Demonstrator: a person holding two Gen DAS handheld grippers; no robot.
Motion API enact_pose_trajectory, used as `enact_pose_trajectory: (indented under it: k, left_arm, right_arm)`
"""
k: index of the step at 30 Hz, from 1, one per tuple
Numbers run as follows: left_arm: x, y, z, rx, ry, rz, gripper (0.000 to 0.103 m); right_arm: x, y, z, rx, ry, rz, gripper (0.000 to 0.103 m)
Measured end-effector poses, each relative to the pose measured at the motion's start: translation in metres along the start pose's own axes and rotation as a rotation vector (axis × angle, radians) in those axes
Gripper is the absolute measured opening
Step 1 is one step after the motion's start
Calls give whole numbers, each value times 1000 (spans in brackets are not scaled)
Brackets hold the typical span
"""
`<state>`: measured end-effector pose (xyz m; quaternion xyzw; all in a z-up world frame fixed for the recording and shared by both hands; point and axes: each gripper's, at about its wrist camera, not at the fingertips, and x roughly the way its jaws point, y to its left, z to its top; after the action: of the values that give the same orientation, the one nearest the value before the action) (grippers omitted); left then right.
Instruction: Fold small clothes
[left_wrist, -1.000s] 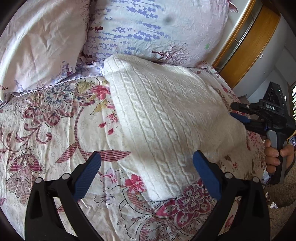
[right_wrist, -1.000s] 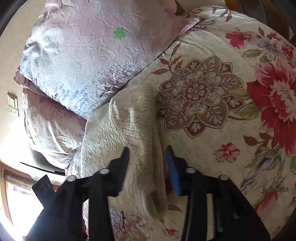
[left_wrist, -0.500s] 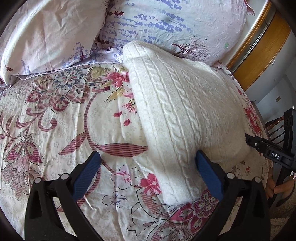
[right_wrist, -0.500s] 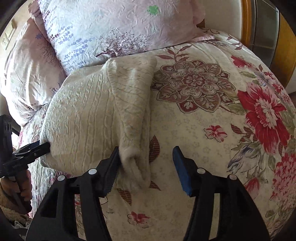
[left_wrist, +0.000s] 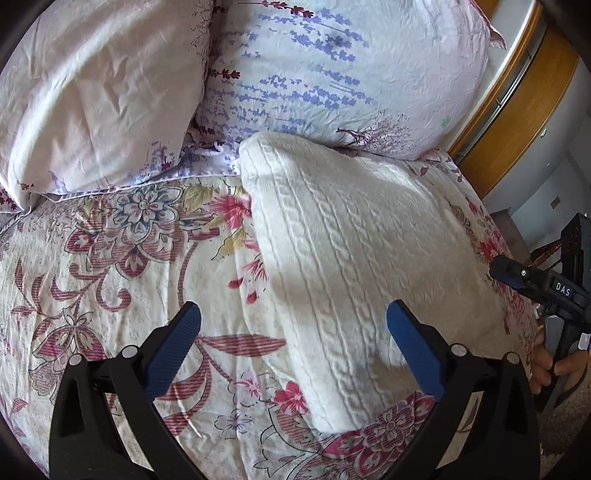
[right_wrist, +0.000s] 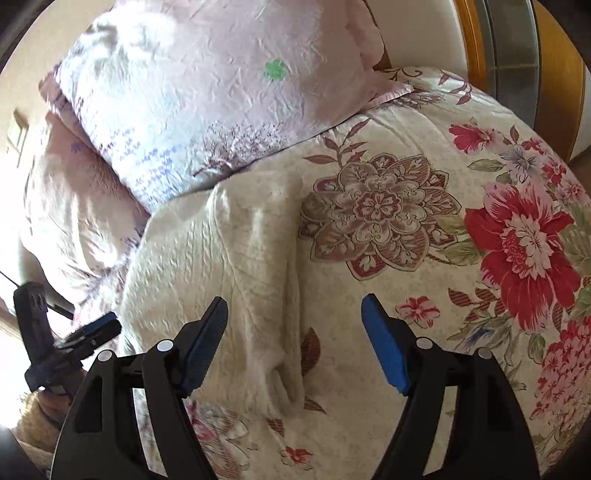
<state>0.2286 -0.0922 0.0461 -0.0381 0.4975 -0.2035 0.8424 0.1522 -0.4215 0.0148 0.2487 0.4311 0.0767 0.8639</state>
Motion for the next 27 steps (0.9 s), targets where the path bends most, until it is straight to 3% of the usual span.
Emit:
enact_pose_trajectory:
  k: [6, 13, 22, 27]
  left_arm:
    - [16, -6, 24, 11, 42, 9, 100]
    - [39, -5, 37, -24, 121, -29, 101]
    - [64, 6, 47, -117, 182, -119, 100]
    - [76, 2, 51, -154, 203, -194, 88]
  right_arm:
    - [15, -19, 32, 171, 67, 135, 88]
    - [51, -36, 52, 298, 208, 185, 89]
    - [73, -43, 56, 339, 271, 253, 89]
    - [80, -41, 56, 346, 287, 335, 88]
